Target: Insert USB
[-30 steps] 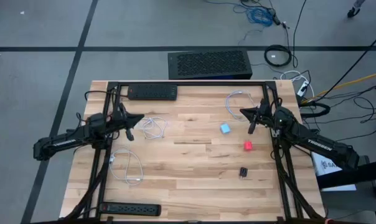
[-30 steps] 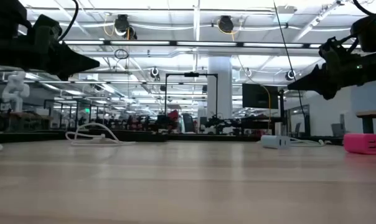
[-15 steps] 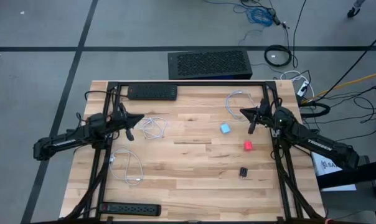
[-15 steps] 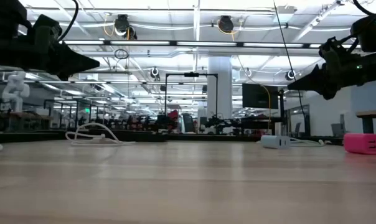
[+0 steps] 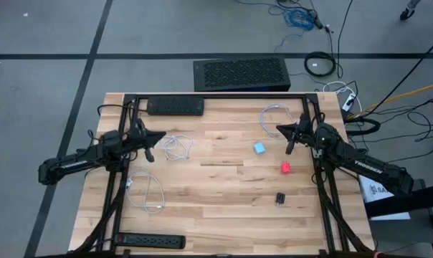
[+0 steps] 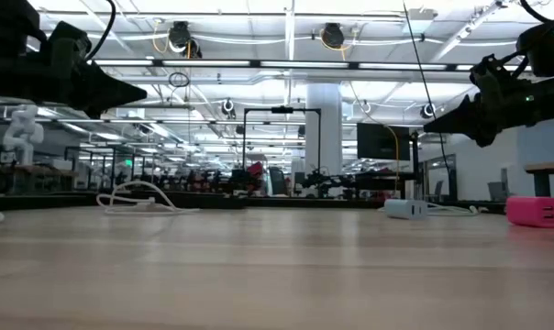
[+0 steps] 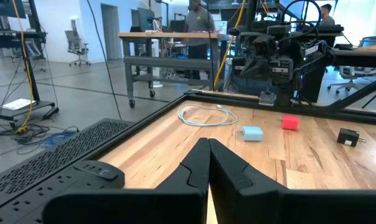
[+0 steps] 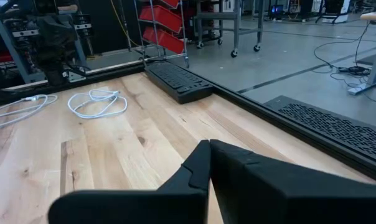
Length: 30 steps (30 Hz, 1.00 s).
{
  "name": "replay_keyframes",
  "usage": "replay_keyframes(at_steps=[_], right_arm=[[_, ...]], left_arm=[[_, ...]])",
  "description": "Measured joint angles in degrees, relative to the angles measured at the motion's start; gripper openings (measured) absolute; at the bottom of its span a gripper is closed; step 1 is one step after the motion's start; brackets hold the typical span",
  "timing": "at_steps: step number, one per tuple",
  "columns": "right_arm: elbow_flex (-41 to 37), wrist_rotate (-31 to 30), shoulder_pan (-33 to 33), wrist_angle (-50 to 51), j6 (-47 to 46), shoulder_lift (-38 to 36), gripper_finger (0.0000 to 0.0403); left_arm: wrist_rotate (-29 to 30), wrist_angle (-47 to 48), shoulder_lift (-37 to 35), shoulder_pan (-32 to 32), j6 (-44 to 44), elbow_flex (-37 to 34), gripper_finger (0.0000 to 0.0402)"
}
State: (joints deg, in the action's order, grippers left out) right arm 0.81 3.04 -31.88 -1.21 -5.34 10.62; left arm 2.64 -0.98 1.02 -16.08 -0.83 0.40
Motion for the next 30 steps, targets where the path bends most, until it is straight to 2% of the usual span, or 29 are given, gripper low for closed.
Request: replay_keyframes(at_steps=[6,15,18,22,30], right_arm=[[-0.01,-0.01,0.0,0.0,0.02,0.0,0.0],[-0.01,0.0,-0.02,0.0,0.01,-0.01,0.0],[0.01,-0.01,-0.02,0.0,0.0,-0.01,0.0],[0.0,0.01,-0.01,0.0,0.02,0.0,0.0],[0.0,0.01,-0.02,-0.05,0.02,-0.01,0.0]], left_arm=[[0.99,-3.34,0.0,0.0,2.9,0.0,0.0008],[0.88,-14.91,-0.02,-0.02,3.2,-0.01,0.0008],[-2.61,-14.17,0.31,-0.02,2.66,0.0,0.0008],[-8.39,-14.2,3.41,0.02,2.93,0.0,0.0008],[-9.97,-18.92,12.44,-0.02,3.23,0.56,0.0008]])
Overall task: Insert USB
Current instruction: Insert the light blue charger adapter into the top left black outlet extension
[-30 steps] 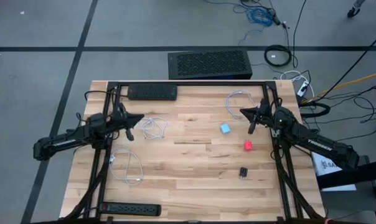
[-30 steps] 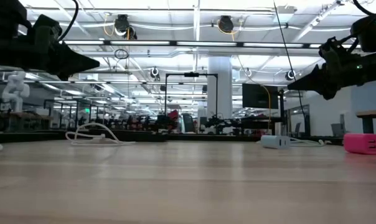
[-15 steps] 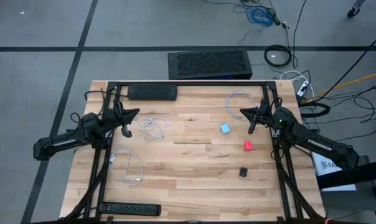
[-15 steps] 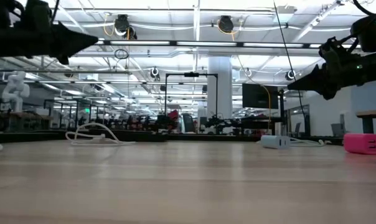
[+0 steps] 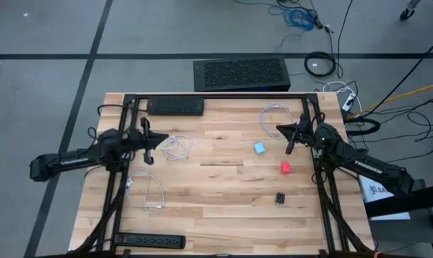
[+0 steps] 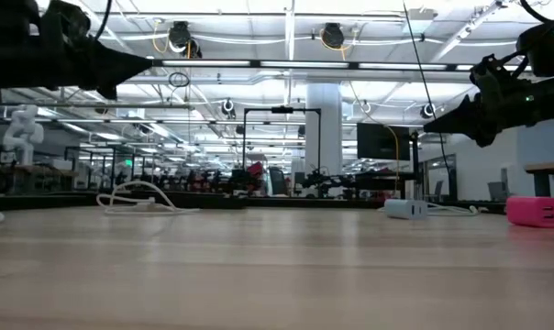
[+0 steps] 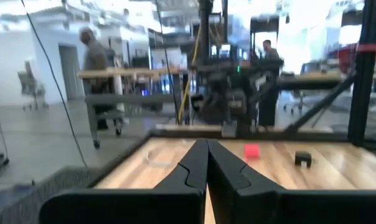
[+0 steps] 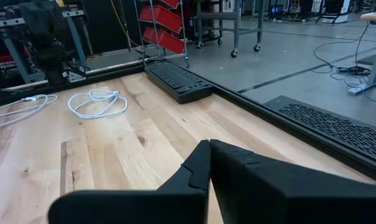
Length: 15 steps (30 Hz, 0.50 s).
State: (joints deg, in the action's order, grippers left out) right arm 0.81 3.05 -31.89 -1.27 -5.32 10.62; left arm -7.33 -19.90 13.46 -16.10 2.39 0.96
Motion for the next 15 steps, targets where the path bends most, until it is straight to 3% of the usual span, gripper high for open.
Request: replay_keyframes(at_steps=[11,15], right_arm=[[-0.02,-0.01,0.01,-2.17,-0.01,0.0,0.0],[-0.02,-0.02,-0.01,-7.07,-0.11,0.02,0.0]], left_arm=[[-2.45,-0.68,13.71,0.02,5.67,4.44,0.0008],[-2.43,-0.6,19.27,0.0,5.96,6.54,0.0008]])
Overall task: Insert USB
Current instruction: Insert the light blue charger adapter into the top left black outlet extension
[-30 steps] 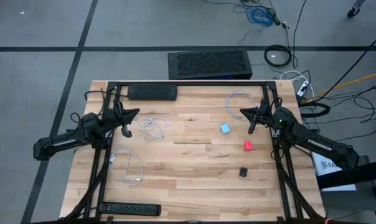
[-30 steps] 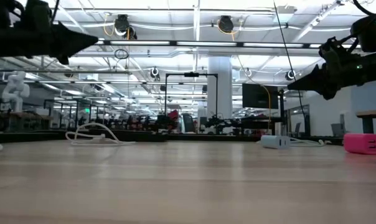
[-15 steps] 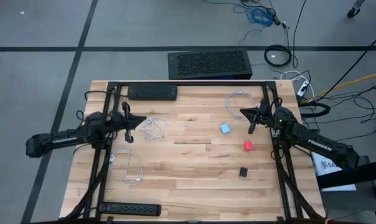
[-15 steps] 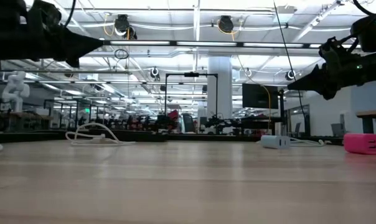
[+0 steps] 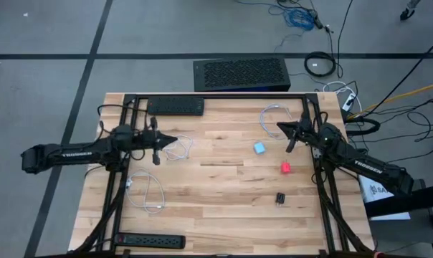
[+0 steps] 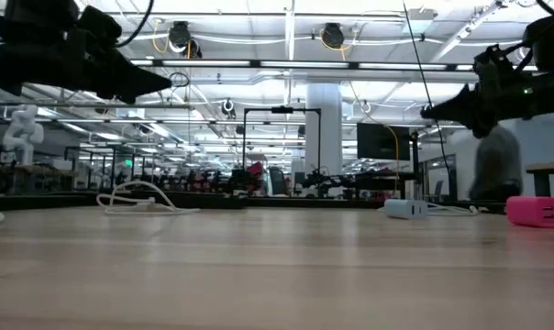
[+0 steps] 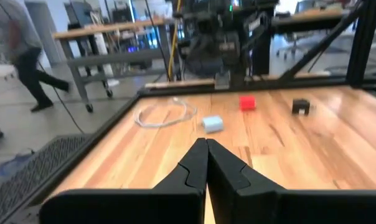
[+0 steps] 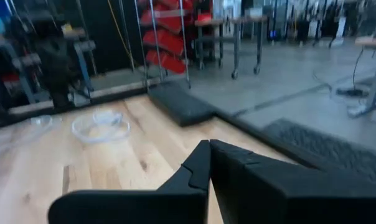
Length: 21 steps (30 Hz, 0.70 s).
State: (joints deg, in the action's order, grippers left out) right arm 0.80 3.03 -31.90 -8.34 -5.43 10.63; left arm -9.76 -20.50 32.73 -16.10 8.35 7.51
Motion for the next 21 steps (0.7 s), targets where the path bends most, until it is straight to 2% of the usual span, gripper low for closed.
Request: replay_keyframes(at_steps=[4,9,14,21], right_arm=[[0.0,0.0,0.01,-4.48,-4.33,0.0,0.0],[0.0,0.5,0.02,-5.57,-4.84,0.42,0.0],[0.0,5.7,0.31,-4.8,-10.65,3.84,0.0002],[0.0,5.9,3.46,-2.98,-15.74,12.22,0.0048]], left_arm=[[0.17,-0.01,4.63,0.02,1.76,1.49,0.0008],[2.14,0.05,8.15,0.01,2.95,1.73,0.0008],[2.93,0.03,9.51,0.02,2.7,1.75,0.0008],[3.96,-0.01,9.58,0.0,3.09,1.75,0.0008]])
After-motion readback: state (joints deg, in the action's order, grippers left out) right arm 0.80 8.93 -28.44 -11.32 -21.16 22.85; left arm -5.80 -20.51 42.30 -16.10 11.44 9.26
